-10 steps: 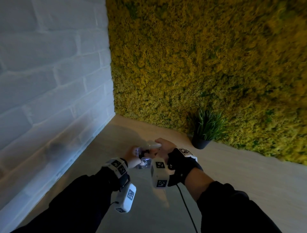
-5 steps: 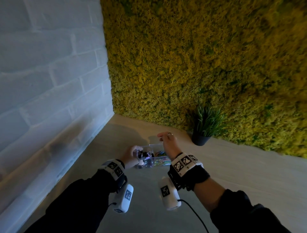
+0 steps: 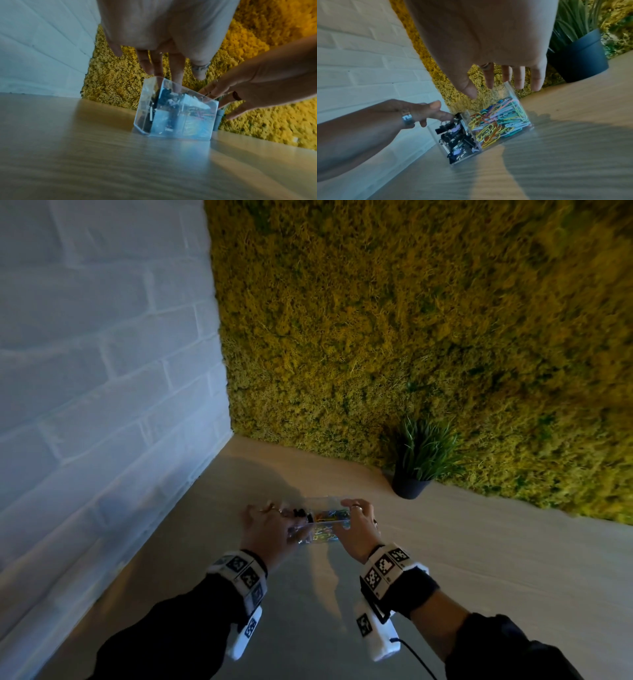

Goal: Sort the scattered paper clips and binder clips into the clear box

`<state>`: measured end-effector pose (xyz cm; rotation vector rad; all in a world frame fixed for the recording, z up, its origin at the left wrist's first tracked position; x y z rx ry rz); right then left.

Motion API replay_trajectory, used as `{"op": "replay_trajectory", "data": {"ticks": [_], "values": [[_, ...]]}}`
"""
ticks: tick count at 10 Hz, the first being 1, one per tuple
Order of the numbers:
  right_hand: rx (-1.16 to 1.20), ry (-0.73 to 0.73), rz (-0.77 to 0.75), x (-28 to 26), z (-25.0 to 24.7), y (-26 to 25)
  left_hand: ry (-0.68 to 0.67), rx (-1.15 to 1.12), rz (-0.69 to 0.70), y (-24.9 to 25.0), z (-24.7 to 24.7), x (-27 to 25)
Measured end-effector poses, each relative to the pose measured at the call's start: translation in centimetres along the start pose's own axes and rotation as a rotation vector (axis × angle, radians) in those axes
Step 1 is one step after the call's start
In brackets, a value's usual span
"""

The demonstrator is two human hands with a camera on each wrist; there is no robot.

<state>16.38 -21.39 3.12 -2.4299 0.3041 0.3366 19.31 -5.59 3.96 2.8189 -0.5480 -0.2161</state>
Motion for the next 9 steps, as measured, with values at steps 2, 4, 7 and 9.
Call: {"op": "replay_trajectory", "data": {"ticks": [2,4,7,9], "values": [[0.423,0.084,0.031,1.2,-0.4,2.1,-0.021,-0.654,-0.156,-2.5,-0.5,-0.7],[0.562,0.1,0.1,2.1,1.0,4.0,-0.137,-1.221,-0.269,-2.4,0.3,-1.8],[0.478,0.043,0.116,-0.5,1.1,4.5,-0.208,-1.288,-0.19,-1.8,0.2,-4.3],[0.496,-0.011,0.161,-2.5,-0.3,5.4,-0.256,-1.25,-0.167,-0.5,0.0,-5.0]]}}
Point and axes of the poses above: each hand's wrist, its own x-axis towards the middle knuckle, its own z-axis out of the palm, y = z × x, the point moved 9 cm from there along x, towards the middle knuckle, and after that the axes turned 9 degrees about -y, right-handed, at the moved point
